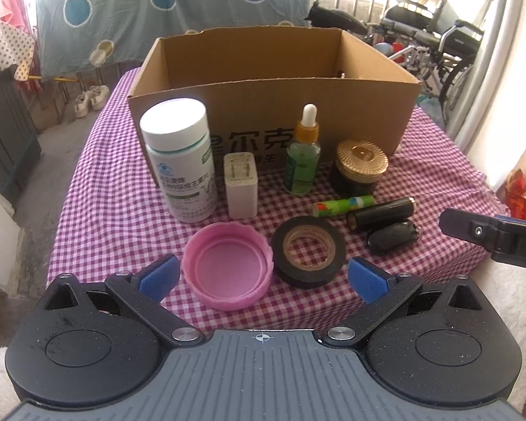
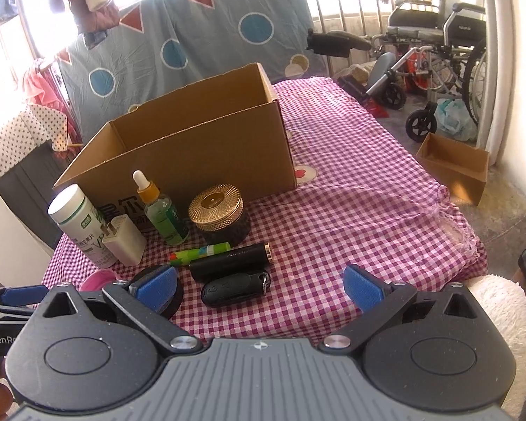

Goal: Organize rigid objects

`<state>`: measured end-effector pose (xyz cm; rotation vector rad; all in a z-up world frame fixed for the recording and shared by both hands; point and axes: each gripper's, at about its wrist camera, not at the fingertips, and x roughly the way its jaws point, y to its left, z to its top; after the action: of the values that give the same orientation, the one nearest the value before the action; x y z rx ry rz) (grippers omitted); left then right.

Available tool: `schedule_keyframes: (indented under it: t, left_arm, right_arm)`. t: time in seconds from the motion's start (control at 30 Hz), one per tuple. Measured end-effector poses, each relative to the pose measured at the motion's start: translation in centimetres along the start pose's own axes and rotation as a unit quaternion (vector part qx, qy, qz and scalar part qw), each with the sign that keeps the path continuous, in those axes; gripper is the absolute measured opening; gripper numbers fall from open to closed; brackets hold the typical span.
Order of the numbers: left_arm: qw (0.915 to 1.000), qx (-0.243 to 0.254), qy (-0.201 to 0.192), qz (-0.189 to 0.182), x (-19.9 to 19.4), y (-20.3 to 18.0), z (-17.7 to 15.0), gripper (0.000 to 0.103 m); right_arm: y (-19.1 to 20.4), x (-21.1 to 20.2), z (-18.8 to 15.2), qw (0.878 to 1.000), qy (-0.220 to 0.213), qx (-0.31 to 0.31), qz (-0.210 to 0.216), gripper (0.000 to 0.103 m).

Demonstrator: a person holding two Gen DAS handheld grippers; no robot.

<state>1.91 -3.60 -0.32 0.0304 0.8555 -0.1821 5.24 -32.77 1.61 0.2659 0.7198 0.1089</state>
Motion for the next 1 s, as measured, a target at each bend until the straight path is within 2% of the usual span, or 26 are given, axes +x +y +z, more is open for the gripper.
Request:
schedule_keyframes:
  t: [0.13,0.23,0.33,0.47,0.6,0.83,1.0]
  left_arm:
    - [0.9982,0.009,-0.012,-0.058,0.7,-1.1,0.9,0.1]
    - [0.9957,0.013,-0.011,-0.091,1.7,-2.2,1.8,0.095]
    - [0.9934,0.023,0.007,-0.112,3.1,-3.4,2.6,0.081]
    - [0.9919,0.041,0.034,-0.116,4.6,-4.9,3.2,0.062]
    - [0.99,0.048,0.056,-0.12,6.0,-5.6,3.8,0.055]
    - [0.9881,0.05,0.085,-0.118,7.6,-6.1,4.1,0.049]
    - [0.9869,0.038,0.099,-0.121,8.4,-6.1,4.5,0.049]
  right_arm:
    - [-1.6,0.4,0.9,0.999,-0.013,0.03,0.015,0.094]
    - [-2.5,1.7,1.5,0.998,-0.002,0.053,0.037,0.074]
    - [-2.9,3.3,1.8,0.996,0.013,0.065,0.052,0.065]
    - [-3.3,5.1,1.8,0.994,0.027,0.076,0.07,0.056]
    - [-3.7,6.3,1.8,0.992,0.038,0.086,0.084,0.045]
    - [-4.1,7.6,1.6,0.987,0.055,0.098,0.112,0.031]
    - [-4.2,8.4,1.5,0.985,0.061,0.102,0.123,0.029]
